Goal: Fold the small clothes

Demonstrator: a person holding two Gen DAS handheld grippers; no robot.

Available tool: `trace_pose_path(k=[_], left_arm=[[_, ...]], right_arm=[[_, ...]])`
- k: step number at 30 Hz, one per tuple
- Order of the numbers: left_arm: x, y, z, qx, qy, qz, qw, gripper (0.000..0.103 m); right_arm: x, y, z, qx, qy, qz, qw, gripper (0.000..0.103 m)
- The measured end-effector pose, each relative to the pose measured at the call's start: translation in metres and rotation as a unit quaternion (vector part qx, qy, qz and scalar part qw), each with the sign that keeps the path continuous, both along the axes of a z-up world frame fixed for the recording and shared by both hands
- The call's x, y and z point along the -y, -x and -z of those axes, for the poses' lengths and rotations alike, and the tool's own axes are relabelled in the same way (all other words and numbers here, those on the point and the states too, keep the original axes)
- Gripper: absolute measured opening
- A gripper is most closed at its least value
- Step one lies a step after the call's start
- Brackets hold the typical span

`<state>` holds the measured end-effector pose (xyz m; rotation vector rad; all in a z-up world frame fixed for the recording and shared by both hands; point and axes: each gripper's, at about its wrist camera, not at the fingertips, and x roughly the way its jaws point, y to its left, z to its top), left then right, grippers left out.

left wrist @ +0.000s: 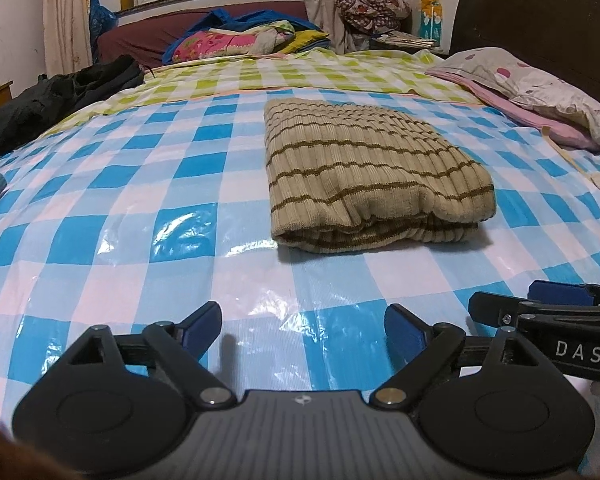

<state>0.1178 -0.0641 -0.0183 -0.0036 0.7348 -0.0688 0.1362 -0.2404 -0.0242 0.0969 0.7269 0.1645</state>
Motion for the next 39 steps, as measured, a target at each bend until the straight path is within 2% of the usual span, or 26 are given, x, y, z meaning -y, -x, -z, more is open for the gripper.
trace_pose_path(k=[17,39], left_arm=[[0.000,0.010,-0.002,-0.012,0.000,-0.005,0.9999,0.103],[-0.002,0.013,0.000,-0.025,-0.003,-0.014,0.9996,0.103]], right_arm=[[0.004,0.013,-0.001,0.003,-0.002,0.014,1.000,0.069],[-0.002,0.019,0.000,-0.013,0.018,0.025,0.999,0.071]])
